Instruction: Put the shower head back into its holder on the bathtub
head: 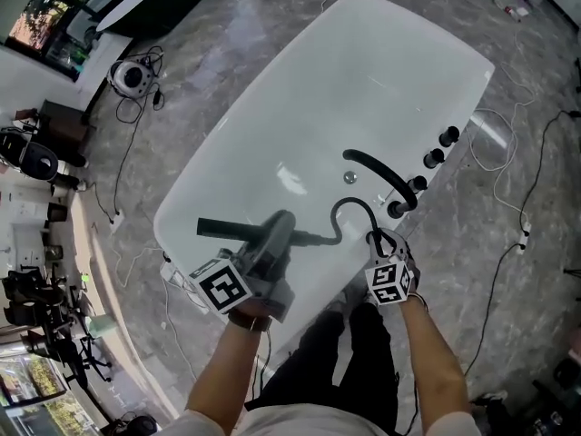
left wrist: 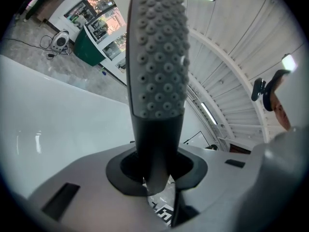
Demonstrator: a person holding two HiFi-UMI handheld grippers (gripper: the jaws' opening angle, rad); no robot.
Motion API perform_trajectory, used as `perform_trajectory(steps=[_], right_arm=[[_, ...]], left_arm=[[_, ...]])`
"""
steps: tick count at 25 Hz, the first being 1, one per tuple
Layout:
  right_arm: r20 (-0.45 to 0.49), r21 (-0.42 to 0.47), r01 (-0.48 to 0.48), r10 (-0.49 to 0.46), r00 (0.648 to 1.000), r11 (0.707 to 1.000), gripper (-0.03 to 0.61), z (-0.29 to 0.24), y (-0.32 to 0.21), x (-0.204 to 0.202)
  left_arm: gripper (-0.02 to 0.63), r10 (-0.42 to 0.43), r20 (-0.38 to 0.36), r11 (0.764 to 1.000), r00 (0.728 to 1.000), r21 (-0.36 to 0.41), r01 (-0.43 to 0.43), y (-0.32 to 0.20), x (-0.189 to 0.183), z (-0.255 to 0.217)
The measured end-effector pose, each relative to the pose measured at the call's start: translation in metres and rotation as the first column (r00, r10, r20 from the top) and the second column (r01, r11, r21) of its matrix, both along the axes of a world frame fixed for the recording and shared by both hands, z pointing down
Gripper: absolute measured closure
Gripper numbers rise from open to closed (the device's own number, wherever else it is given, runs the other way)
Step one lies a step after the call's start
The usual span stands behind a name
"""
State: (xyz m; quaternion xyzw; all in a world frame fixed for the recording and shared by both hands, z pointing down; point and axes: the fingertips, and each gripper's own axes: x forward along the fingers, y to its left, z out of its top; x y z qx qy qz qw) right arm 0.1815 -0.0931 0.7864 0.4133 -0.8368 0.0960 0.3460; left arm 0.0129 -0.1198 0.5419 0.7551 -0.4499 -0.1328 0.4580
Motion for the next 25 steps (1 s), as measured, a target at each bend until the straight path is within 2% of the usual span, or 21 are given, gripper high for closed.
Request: perform_trajectory(steps=[9, 16, 18, 25], right_arm=[[0.0, -0.069, -0.02, 0.02, 1.0, 0.997, 0.509, 0.053, 0.006, 0.001], [-0.025, -0.151, 0.014, -0.018, 1.0, 0.988, 0.509, 0.084, 0.018, 0.0], [-0.026, -0.17, 0.004, -0.008, 1.0, 0.985, 0.488, 0.087, 0.025, 0.007], [-0.035, -0.207, -0.008, 0.001, 0.999, 0.978, 0.488, 0.078, 0.051, 0.024]], left_arm=[[0.518, 0.096, 0.035, 0.995, 0.995, 0.038, -0.097, 0.004, 0.026, 0.003], [0.518, 0.174, 0.075, 0.982, 0.982, 0.057, -0.178, 0.012, 0.045, 0.007], [0.518, 0.198, 0.087, 0.977, 0.976, 0.064, -0.204, 0.014, 0.052, 0.007], [0.518, 0.268, 0.098, 0.957, 0.958, 0.088, -0.277, 0.017, 0.072, -0.005]])
